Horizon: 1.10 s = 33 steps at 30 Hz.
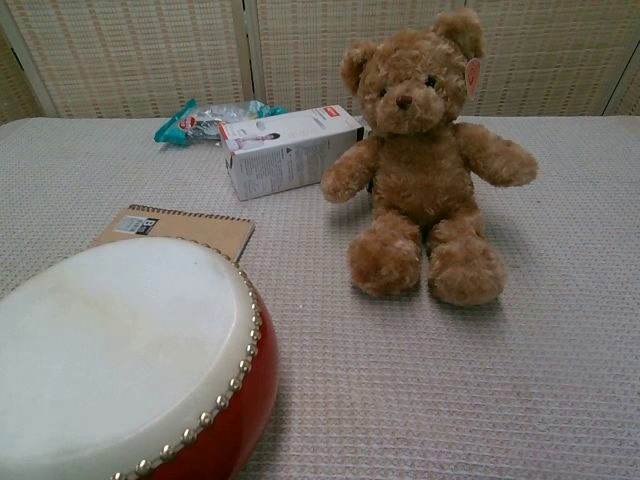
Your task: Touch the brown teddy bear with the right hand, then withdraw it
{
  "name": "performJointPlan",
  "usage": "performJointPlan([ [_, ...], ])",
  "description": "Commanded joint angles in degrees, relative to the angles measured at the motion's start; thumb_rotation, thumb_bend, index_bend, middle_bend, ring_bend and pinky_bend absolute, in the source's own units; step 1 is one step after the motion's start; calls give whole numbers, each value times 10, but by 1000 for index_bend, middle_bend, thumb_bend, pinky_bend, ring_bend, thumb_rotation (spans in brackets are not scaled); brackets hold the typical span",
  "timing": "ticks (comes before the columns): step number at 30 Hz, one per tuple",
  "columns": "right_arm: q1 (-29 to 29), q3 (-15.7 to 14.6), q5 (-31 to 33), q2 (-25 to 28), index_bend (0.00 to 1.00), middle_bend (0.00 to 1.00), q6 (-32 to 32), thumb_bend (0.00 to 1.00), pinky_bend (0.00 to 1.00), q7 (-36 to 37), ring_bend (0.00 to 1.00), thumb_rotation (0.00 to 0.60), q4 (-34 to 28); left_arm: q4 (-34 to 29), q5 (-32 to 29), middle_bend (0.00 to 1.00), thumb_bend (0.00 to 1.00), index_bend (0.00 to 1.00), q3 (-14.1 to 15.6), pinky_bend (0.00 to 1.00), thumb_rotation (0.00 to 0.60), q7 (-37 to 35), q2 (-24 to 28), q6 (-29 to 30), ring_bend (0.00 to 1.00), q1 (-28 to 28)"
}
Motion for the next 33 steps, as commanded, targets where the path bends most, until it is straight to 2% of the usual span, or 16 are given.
performJointPlan([
  [1,-3,2,0,-1,14,192,6,136,385,1,80,600,0,-1,-1,370,401,287,0,604,600,1,0,-2,400,-1],
  [8,-2,4,-12,-7,60,193,16,135,385,20,80,600,11,-5,2,370,402,288,1,604,600,3,1,1,400,0],
  [14,8,26,-16,-42,159,191,36,135,385,36,85,600,52,2,-5,370,402,287,0,604,600,-1,-1,-10,400,-4],
  [18,24,46,-23,-86,239,193,48,141,391,53,101,600,112,1,-13,371,401,287,-1,604,600,-4,0,-12,400,-3],
  [22,55,77,-31,-151,323,237,70,204,425,78,152,600,212,-4,-11,371,402,288,0,604,600,-7,5,0,401,2],
  [29,131,106,-32,-233,318,238,40,244,419,94,153,600,357,-6,-5,371,402,287,1,604,600,-4,6,8,400,6],
  [33,166,119,-15,-275,287,238,16,231,358,115,153,600,422,-8,-12,373,403,287,0,604,600,-3,5,-2,400,3],
])
